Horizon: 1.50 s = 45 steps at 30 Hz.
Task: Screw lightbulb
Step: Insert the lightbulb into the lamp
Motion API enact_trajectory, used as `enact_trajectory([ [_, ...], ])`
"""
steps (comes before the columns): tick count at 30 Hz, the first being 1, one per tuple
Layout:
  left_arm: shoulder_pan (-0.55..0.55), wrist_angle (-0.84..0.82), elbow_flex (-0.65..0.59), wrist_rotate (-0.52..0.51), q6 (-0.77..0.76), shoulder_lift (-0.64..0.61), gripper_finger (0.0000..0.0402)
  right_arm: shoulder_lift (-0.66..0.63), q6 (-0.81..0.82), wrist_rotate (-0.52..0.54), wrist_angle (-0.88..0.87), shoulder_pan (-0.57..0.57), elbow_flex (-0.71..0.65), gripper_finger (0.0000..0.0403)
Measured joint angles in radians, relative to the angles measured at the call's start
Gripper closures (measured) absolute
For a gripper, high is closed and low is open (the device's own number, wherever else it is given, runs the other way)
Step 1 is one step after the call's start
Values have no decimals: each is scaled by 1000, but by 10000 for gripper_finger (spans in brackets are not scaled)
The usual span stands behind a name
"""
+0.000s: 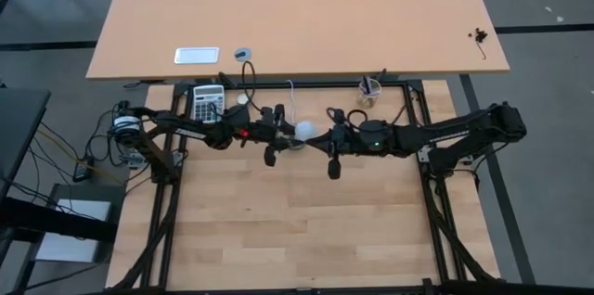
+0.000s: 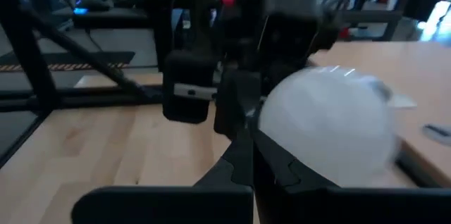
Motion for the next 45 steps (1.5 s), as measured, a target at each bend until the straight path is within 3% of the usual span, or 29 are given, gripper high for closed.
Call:
enact_trajectory([
  [6,31,26,-3,47,-26,0,271,-50,0,108,-94,9,1,398],
  [12,34,36,-3,50,-24,0,271,-38,2,112,-94,-9,1,398],
  [38,34,-22,-1,47,2,-2,272,20,-10,-90,39,-126,-4,398],
  [45,82,-90,-4,37,40,4,273,17,-53,-68,68,-117,4,398],
])
